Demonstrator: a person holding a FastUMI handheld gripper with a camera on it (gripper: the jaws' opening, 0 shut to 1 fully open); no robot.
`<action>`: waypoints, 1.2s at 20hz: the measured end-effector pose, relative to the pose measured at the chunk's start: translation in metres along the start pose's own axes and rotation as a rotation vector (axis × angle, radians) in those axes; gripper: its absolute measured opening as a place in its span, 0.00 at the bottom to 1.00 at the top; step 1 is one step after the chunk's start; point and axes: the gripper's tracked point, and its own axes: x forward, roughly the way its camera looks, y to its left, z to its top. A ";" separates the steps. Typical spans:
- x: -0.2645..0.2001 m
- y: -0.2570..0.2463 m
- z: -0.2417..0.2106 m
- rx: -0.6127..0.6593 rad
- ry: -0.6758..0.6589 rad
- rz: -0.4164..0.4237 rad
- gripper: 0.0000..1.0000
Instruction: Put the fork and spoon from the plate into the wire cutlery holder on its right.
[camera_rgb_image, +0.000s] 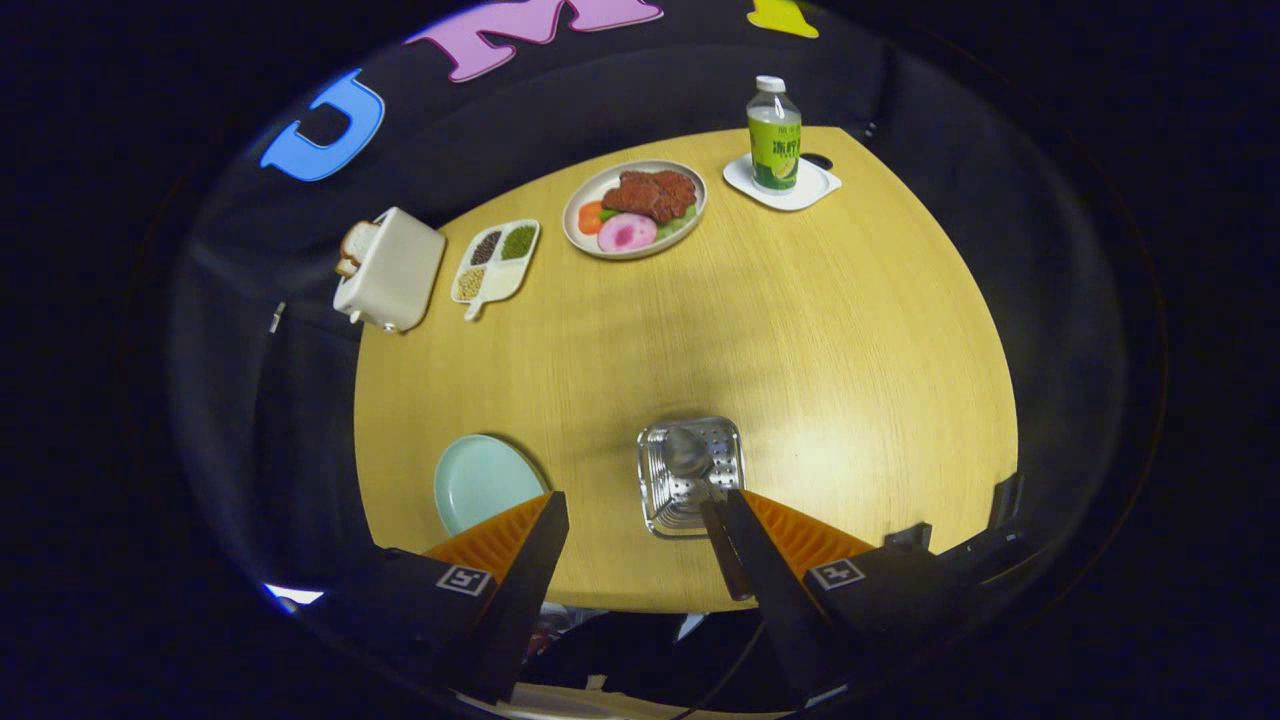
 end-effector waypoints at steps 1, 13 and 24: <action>-0.010 0.008 0.007 -0.013 -0.048 0.008 0.99; -0.209 0.128 0.088 -0.320 -0.811 0.075 0.99; -0.269 0.127 0.097 -0.285 -1.092 0.040 0.99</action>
